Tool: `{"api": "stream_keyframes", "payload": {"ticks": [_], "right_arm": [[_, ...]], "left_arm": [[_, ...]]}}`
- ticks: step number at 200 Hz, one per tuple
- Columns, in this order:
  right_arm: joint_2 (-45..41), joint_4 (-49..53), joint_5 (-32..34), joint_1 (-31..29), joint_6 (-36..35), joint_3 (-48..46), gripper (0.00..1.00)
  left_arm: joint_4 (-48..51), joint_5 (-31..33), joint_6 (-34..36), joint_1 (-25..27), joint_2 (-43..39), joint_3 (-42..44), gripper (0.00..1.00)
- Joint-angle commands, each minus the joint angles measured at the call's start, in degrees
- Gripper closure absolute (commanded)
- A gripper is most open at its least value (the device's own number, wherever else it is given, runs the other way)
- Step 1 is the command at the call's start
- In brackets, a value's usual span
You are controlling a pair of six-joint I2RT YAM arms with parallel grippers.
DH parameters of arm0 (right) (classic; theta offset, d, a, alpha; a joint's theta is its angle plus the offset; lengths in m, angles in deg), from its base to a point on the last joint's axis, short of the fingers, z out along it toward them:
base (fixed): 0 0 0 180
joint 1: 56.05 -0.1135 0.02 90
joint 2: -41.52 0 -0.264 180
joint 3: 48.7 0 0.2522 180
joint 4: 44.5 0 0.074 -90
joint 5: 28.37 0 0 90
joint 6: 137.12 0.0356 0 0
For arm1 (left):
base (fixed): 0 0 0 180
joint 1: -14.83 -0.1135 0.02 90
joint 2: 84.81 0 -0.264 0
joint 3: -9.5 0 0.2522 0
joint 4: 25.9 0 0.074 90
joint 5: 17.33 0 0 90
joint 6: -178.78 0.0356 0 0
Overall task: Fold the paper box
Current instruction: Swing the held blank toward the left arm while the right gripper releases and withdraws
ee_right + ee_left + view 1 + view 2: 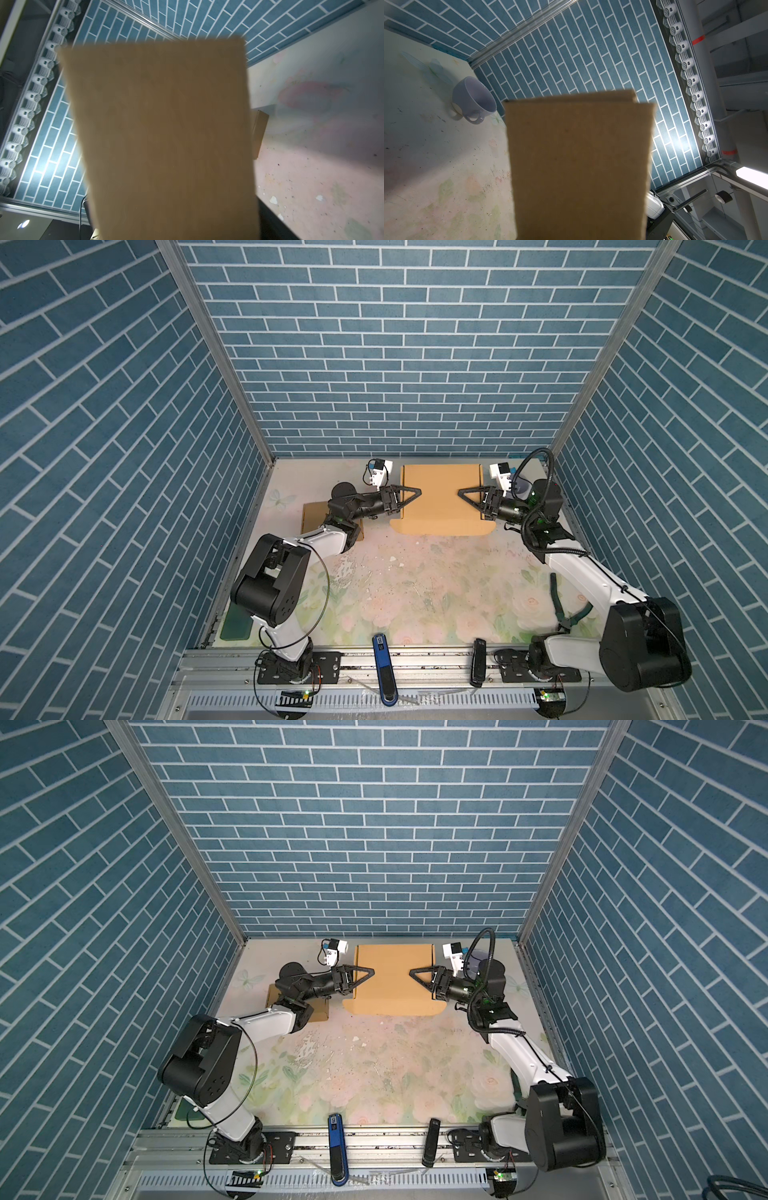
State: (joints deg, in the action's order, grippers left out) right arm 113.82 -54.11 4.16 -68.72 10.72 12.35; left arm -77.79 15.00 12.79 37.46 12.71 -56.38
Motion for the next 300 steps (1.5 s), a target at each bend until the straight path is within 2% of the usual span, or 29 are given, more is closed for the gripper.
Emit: {"api": "stream_keyframes", "payload": {"ticks": [1, 29, 48, 75, 109, 140, 157, 198, 211, 266, 281, 290, 300], "right_arm": [[-5.74, 15.16, 3.44, 0.83, -13.05, 6.11, 0.18], [-9.63, 31.67, 8.30, 2.14, -26.37, 12.13, 0.16], [-11.20, 37.87, 12.62, 2.45, -33.35, 14.84, 0.16], [-12.02, 40.68, 17.98, 2.53, -40.16, 16.62, 0.17], [-10.07, 42.44, 19.78, 2.64, -48.01, 16.79, 0.17], [-8.71, 37.89, 19.92, 2.71, -52.04, 12.29, 0.20], [-8.59, 35.33, 20.69, 2.80, -53.45, 9.60, 0.23], [-6.73, 35.42, 22.65, 2.80, -56.59, 7.60, 0.33], [-7.80, 34.24, 21.91, 2.65, -57.56, 6.29, 0.33], [-13.98, 33.26, 17.95, 1.63, -65.66, -1.03, 0.27], [-14.74, 32.19, 21.45, 1.72, -65.82, -2.27, 0.26], [-14.24, 32.72, 22.62, 1.65, -65.74, -1.66, 0.26], [-12.87, 35.00, 21.00, 1.64, -66.76, -0.07, 0.28]], "left_arm": [[-2.23, 1.49, -3.25, -2.94, -0.09, -0.47, 0.74], [5.23, 1.23, -5.28, -5.81, -2.35, 0.47, 0.77], [14.25, 1.42, -5.33, -7.11, -4.81, 0.79, 0.78], [28.56, 1.60, -6.13, -7.52, -7.99, 0.46, 0.78], [41.42, 2.94, -10.94, -7.69, -11.28, 0.86, 0.79], [55.21, 3.82, -12.42, -7.87, -14.23, 0.79, 0.81], [62.55, 3.91, -12.35, -8.04, -14.86, -0.37, 0.86], [70.49, 5.38, -14.18, -7.87, -15.34, -1.61, 0.94], [73.62, 4.72, -14.84, -7.91, -15.01, -2.34, 1.00], [80.54, 0.63, -21.83, -8.13, -11.92, -4.76, 1.00], [86.50, -1.67, -19.52, -8.62, -11.28, -6.56, 1.00], [94.84, -2.22, -15.43, -9.29, -10.99, -8.33, 1.00], [103.52, -2.96, -10.28, -10.09, -10.17, -10.26, 1.00]]}}
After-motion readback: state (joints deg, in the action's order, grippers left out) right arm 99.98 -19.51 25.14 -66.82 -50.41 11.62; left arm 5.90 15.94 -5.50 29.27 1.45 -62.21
